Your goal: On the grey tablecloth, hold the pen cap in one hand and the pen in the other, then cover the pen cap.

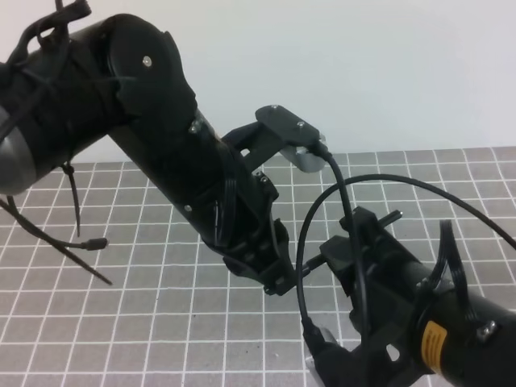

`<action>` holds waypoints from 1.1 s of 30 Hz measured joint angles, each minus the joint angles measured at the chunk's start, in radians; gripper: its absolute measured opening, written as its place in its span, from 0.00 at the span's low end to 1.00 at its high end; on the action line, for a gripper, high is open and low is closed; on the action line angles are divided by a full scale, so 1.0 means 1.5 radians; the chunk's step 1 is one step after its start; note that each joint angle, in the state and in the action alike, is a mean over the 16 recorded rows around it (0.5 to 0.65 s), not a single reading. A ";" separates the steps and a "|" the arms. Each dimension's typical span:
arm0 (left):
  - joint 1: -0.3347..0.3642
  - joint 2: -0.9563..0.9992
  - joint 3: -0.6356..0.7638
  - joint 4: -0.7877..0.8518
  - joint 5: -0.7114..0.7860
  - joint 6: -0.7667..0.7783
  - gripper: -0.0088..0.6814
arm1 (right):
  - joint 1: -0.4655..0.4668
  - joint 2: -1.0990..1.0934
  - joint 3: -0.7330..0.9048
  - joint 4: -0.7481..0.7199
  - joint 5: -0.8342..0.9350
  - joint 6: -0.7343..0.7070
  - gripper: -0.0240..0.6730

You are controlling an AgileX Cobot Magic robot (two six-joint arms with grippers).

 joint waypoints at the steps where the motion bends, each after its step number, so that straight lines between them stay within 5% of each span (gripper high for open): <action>1: 0.000 0.001 0.000 -0.002 0.000 0.003 0.01 | 0.002 0.000 0.000 0.000 -0.002 0.000 0.03; 20: 0.000 0.008 -0.002 -0.004 0.002 0.022 0.02 | 0.011 0.000 0.000 0.003 0.051 0.026 0.04; 33: -0.001 -0.016 -0.004 0.050 0.002 0.002 0.24 | -0.011 -0.001 0.000 0.014 0.089 0.039 0.04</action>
